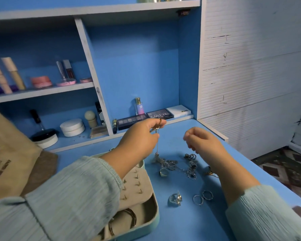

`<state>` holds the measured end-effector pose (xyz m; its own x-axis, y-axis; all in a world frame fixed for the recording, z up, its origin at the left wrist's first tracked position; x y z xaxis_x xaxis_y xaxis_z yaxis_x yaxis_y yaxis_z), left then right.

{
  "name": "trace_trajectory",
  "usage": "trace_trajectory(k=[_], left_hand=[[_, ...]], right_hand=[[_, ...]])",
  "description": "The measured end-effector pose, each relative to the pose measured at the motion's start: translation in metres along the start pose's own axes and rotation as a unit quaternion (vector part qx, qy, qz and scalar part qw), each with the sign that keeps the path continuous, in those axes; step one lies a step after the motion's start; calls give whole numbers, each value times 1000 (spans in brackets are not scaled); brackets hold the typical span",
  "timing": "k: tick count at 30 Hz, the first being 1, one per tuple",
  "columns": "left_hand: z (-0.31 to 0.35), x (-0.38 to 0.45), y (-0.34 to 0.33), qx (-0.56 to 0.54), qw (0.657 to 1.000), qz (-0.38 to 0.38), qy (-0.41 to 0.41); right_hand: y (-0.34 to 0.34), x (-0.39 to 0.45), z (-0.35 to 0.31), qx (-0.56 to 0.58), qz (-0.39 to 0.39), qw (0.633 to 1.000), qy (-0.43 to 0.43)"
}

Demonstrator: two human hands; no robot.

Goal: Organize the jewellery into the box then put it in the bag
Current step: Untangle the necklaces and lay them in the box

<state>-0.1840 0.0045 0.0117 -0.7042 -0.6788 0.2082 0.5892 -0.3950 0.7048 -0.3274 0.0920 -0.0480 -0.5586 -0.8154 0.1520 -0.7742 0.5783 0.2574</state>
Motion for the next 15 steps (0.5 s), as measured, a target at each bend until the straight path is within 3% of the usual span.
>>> trace_trajectory(k=[4,8,15], left_hand=[[10,0,1,11,1000,-3,-16],[20,2,2,2,999,-1,-36],[25,5,7,-19,999,15,-49]], right_hand=[[-29,-4,-12,-175,-76,978,83],[-47,-3,-13,-255,-86,955,128],[-47,-6,-20,-185,-56,975,105]])
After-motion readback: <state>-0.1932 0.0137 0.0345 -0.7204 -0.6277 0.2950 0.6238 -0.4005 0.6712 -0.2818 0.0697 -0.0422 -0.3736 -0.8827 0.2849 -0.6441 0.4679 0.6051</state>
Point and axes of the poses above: each hand's wrist, its own x-axis towards the middle knuckle, its own y-axis out of the back of the hand, z = x × y, the point moved 8 cm from there along x, towards the middle knuckle, and after that the axes turned 3 degrees about -z, right-handed, at the moved point
